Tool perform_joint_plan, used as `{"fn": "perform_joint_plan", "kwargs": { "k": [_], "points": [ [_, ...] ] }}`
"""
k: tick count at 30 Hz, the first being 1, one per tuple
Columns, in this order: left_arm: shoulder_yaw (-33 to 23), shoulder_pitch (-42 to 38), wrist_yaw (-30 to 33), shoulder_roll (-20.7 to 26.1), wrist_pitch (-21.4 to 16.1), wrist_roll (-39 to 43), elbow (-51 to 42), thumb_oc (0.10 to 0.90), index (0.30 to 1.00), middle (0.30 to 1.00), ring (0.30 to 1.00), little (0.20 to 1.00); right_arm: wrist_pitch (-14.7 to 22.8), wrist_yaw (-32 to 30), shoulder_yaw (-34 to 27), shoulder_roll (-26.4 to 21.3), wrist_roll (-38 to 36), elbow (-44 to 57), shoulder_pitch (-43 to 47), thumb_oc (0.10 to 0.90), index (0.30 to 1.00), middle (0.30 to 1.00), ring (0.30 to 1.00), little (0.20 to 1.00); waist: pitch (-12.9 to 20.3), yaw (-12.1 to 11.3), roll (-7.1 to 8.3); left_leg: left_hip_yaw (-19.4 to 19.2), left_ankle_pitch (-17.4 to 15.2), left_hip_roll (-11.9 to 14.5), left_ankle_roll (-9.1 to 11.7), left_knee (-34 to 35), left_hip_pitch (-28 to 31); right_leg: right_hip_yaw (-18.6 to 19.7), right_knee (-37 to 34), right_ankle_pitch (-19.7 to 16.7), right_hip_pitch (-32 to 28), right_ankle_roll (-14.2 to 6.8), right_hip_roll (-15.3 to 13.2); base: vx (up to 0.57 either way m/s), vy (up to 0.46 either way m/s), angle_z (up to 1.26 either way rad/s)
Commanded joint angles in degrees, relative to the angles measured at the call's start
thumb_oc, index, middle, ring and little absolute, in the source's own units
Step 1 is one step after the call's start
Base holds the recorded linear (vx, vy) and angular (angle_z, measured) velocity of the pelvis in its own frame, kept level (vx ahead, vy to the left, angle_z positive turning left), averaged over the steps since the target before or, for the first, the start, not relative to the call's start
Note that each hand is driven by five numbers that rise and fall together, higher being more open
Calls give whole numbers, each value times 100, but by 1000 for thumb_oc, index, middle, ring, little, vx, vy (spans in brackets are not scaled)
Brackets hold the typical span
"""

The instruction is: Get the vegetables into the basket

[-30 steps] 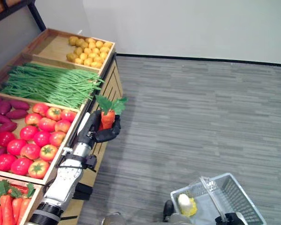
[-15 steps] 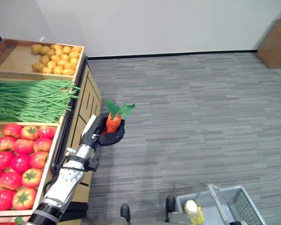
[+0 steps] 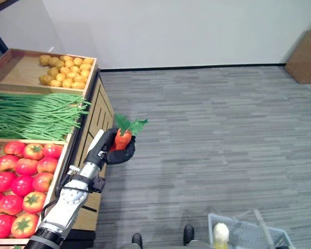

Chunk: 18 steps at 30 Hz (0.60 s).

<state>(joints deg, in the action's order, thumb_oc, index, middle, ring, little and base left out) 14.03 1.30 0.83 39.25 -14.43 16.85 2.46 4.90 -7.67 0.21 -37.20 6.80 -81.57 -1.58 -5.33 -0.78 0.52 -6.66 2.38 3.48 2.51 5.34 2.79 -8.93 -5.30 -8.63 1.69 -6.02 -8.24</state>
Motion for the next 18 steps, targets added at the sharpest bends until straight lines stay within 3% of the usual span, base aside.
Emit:
{"fn": "perform_joint_plan", "kwargs": {
  "k": [1,2,6,10,13,18],
  "points": [
    [-170,-713,-82,240,-528,150,-807,400,300,300,300,300,165,-408,90,-763,69,95,509,400,300,300,300,300,230,-71,296,97,311,269,362,-34,-227,-43,131,337,-460,-479,-340,-5,-18,3],
    [-61,-738,-116,273,-545,171,-826,400,300,300,300,300,241,-412,166,-993,59,371,689,400,300,300,300,300,259,-71,297,86,301,278,373,-34,-223,-45,89,312,-466,-487,-333,0,0,0],
    [27,-780,-80,313,-555,121,-900,400,300,300,300,300,352,-450,475,-1136,58,977,1100,400,300,300,300,300,289,-86,294,63,283,293,370,-34,-197,-15,69,304,-464,-480,-318,4,-2,-2],
    [247,-1050,43,348,-636,-118,-1034,400,300,300,300,300,567,-599,964,-1426,359,3113,1602,400,300,300,300,300,310,-56,269,-13,228,311,353,-34,-98,69,70,314,-486,-461,-300,26,3,-8],
    [626,-1471,13,370,-695,-90,-1077,400,300,300,300,300,635,-612,1468,-1506,584,3397,2132,400,300,300,300,300,339,-65,253,-48,188,290,333,-34,-42,104,59,313,-503,-467,-318,30,12,-4],
    [1263,-2038,-52,342,-682,-42,-1125,400,300,300,300,300,600,-464,2335,-1357,775,2947,3004,400,300,300,300,300,364,-86,251,-119,159,297,316,-34,7,203,48,300,-473,-469,-326,6,3,-2]
  ]
}}
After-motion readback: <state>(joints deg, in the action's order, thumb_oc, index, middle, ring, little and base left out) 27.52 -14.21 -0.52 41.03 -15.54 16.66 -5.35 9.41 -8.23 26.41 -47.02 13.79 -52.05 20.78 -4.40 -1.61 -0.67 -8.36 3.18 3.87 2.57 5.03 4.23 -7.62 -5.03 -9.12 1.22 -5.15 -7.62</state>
